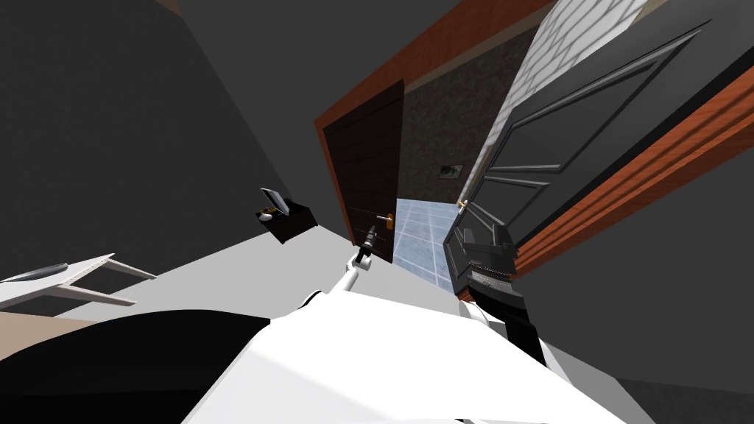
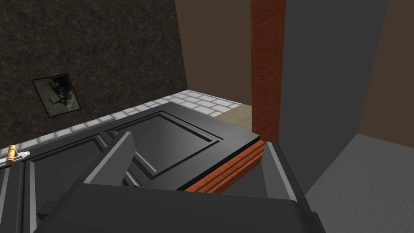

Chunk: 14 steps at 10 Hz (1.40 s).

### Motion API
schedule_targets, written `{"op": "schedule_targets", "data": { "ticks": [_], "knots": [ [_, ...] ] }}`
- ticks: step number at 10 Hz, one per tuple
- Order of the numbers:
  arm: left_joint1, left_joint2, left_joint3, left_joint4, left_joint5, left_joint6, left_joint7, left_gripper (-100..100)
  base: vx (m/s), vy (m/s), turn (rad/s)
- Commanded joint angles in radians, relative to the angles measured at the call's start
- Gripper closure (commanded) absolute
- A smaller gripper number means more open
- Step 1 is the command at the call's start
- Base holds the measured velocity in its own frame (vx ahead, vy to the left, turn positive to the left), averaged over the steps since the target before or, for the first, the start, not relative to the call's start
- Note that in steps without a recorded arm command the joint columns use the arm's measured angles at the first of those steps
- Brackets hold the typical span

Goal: Push the door open

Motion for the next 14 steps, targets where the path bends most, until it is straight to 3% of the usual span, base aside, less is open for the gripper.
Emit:
{"op": "schedule_targets", "data": {
  "ticks": [1, 4, 5, 8, 14],
  "knots": [
    [-0.031, -0.002, -0.005, 0.043, 0.000, 0.008, 0.005, -100, 0.075, 0.066, -0.068],
    [-0.084, -0.010, -0.013, 0.123, -0.001, 0.014, 0.011, -100, 0.075, 0.075, -0.062],
    [-0.084, -0.010, -0.013, 0.123, -0.001, 0.014, 0.011, -100, 0.040, 0.047, -0.011],
    [-0.145, -0.022, -0.022, 0.215, -0.002, 0.020, 0.019, -100, 0.059, 0.055, -0.051],
    [-0.217, -0.039, -0.034, 0.325, -0.003, 0.027, 0.027, -100, 0.063, 0.058, -0.049]
  ]
}}
